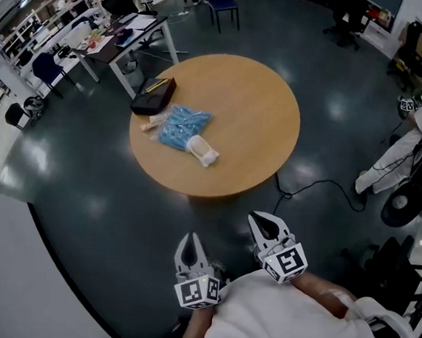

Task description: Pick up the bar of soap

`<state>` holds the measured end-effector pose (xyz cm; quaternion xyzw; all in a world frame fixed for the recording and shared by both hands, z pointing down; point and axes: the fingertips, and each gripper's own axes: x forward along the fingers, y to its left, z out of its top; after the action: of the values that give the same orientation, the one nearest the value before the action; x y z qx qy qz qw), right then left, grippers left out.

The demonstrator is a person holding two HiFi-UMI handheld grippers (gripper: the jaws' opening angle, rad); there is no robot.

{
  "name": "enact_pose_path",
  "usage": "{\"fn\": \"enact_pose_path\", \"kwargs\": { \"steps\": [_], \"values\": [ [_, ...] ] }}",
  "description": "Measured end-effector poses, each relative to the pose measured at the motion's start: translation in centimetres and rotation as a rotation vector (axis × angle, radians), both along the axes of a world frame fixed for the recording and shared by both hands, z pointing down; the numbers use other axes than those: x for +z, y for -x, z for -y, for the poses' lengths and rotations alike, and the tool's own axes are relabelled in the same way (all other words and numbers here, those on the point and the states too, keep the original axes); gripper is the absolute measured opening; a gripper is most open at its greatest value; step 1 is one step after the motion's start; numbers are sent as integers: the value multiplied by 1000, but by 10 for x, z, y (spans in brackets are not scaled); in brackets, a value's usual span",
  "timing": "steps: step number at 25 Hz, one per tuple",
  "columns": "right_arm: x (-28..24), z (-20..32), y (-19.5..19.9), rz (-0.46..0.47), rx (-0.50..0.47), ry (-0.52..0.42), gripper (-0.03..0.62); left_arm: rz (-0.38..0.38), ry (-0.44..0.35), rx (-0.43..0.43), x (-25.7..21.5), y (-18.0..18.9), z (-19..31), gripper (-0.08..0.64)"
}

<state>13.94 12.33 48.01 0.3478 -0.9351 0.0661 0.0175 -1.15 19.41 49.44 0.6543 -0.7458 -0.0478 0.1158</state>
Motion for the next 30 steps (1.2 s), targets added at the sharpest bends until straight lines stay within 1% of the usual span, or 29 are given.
{"fn": "enact_pose_path", "kwargs": {
  "steps": [3, 6, 11, 13, 15, 17, 20, 24, 27, 30],
  "values": [
    [-2, 3, -3, 22, 6, -2, 14, -1, 5, -5, 4, 0, 2, 6],
    [1, 11, -6, 9, -3, -5, 14, -7, 7, -24, 6, -3, 6, 6],
    [0, 25, -5, -1, -49, 7, 14, -13, 20, -78, 6, -10, 14, 6],
    [3, 30, -1, -9, -80, -4, 14, -17, 18, -101, 7, -11, 19, 6],
    [8, 44, 6, -21, -108, -18, 14, -21, 10, -120, 9, -8, 30, 6],
    [11, 60, 15, -25, -118, -9, 14, -13, 4, -128, 7, -1, 42, 6],
    [19, 82, 33, -26, -103, 11, 14, 19, 8, -111, 10, 20, 65, 6],
    [37, 124, 71, -36, -78, 9, 14, 19, -1, -76, 24, 65, 119, 6],
    [50, 155, 101, -52, -45, 20, 14, 20, -5, -26, 22, 99, 162, 6],
    [63, 183, 127, -83, -2, 41, 14, 22, -8, 51, 18, 126, 200, 6]
  ]
}}
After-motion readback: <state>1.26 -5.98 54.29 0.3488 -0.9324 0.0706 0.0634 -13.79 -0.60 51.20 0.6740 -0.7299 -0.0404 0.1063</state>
